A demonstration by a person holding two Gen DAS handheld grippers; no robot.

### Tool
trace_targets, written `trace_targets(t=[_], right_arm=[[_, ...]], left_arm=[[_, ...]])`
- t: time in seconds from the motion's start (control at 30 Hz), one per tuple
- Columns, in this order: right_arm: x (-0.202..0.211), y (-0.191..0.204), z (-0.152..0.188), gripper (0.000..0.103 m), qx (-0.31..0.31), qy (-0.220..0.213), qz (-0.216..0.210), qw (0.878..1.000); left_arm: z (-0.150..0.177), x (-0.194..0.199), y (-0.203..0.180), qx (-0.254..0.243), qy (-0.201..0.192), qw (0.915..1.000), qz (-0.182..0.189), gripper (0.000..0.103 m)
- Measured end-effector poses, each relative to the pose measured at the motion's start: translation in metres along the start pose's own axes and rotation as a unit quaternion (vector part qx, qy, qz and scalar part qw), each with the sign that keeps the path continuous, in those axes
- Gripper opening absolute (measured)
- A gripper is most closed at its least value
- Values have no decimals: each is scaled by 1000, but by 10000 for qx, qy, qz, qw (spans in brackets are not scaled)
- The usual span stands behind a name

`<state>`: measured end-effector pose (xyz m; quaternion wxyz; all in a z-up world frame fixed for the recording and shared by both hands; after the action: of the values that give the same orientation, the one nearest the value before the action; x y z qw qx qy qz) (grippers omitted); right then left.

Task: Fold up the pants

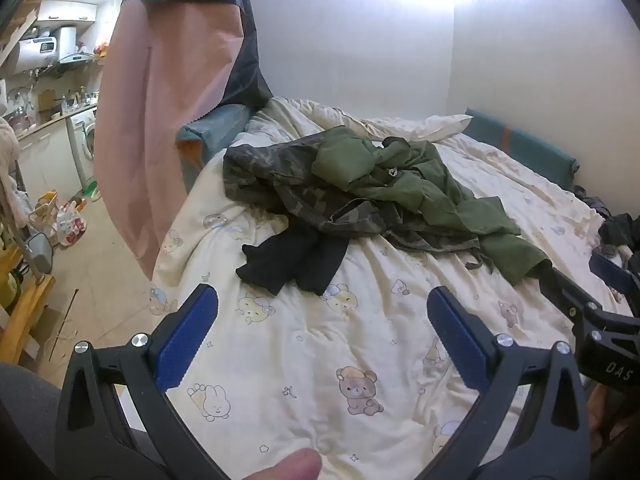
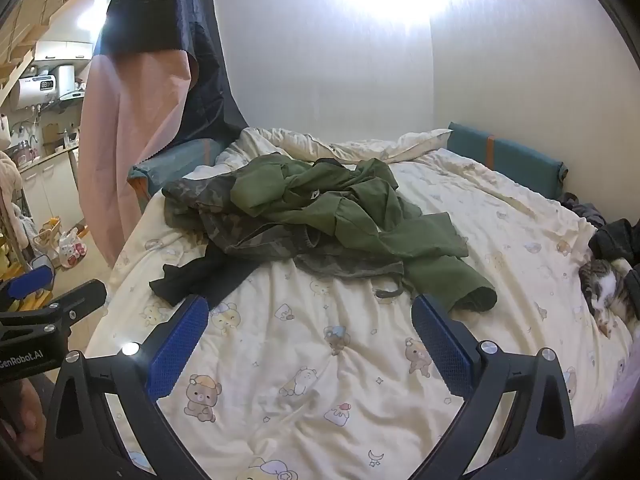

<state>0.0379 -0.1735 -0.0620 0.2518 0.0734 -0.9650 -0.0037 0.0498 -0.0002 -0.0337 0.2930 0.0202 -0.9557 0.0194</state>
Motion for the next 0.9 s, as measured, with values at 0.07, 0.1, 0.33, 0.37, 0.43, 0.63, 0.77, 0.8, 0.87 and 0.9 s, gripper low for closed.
trace_targets(t=[0.07,0.1,0.33,0.37,0.43,0.63,0.77,0.8,0.87,0.9], right_arm=[[0,0,0,103,11,17,9,10000],[0,0,0,103,13,7,9,10000],[0,1,1,103,60,-19,27,10000],[0,1,1,103,66,-19,23,10000],[1,2,1,103,75,-15,9,10000],[0,3,2,103,81,-8,44,10000],[0,2,3,103,101,-11,76,9999],[-1,4,3,103,87,-10,68,9999],[-1,4,3,103,102,-4,76,9999],[-1,5,3,103,106,-4,80,9999]], left_arm=[[0,0,0,22,-35,10000,28,103],[-1,0,0,15,-50,10000,21,103],[-4,1,3,-21,-84,10000,4,103],[-4,3,-1,-54,-112,9999,-35,103],[-5,3,-1,-70,-118,9999,-49,103],[-6,2,1,-67,-129,9999,-64,103],[-5,4,1,-95,-174,9998,-78,103],[-5,3,1,-99,-157,9998,-90,103],[-6,4,2,-97,-151,9998,-105,103],[-6,3,2,-99,-151,9998,-105,103]])
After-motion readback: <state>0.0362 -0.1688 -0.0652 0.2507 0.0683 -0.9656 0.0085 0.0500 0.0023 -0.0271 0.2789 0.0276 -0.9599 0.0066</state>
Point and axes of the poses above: each gripper's, at about its wrist camera, not at the fingertips, and x roughly against the way its jaws point, y to its left, z to its underside, the point moved 6 cm from there along -x, roughly the way its jaws point, and after that the axes turned 2 degrees about -z, right-handed, at the moved point
